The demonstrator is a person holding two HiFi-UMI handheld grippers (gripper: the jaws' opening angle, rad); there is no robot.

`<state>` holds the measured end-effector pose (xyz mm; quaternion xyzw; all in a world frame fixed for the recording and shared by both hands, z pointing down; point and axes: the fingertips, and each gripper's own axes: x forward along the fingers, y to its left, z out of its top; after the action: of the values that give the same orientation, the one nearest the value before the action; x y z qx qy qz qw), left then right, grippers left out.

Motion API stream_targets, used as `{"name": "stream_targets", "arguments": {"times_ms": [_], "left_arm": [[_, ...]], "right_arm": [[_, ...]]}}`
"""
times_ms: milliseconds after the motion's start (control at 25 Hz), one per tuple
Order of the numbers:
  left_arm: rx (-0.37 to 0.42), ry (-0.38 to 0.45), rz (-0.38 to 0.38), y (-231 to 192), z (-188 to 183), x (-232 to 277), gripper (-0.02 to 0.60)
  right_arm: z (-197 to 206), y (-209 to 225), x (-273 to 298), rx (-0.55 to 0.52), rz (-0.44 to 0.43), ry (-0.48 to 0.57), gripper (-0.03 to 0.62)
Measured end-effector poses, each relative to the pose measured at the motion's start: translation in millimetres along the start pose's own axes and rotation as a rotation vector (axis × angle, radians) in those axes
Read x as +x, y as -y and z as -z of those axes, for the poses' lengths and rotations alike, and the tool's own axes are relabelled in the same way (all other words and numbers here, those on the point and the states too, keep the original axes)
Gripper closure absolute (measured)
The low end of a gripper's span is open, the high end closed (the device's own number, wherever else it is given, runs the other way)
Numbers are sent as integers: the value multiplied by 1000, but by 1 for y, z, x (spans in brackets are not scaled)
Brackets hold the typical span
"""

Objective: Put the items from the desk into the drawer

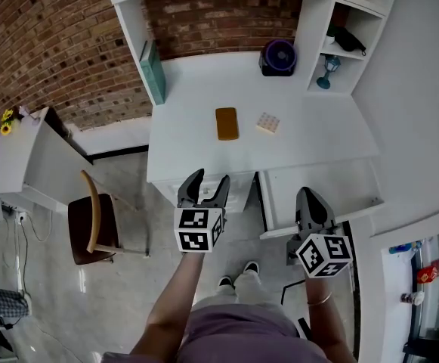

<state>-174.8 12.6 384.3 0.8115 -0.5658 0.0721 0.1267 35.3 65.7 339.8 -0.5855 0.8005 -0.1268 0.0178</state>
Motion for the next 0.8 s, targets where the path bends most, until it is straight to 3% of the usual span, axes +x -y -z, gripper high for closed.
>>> {"name": "stream_targets", "arguments": {"times_ms": [440,800], "left_arm": [[2,3,-123,-4,-18,45,311],[18,-38,-167,-1,-10,83,301]], "right_arm": [[-30,31,51,-8,-110,20,591],[-34,53,82,6,-166,15,591]]}}
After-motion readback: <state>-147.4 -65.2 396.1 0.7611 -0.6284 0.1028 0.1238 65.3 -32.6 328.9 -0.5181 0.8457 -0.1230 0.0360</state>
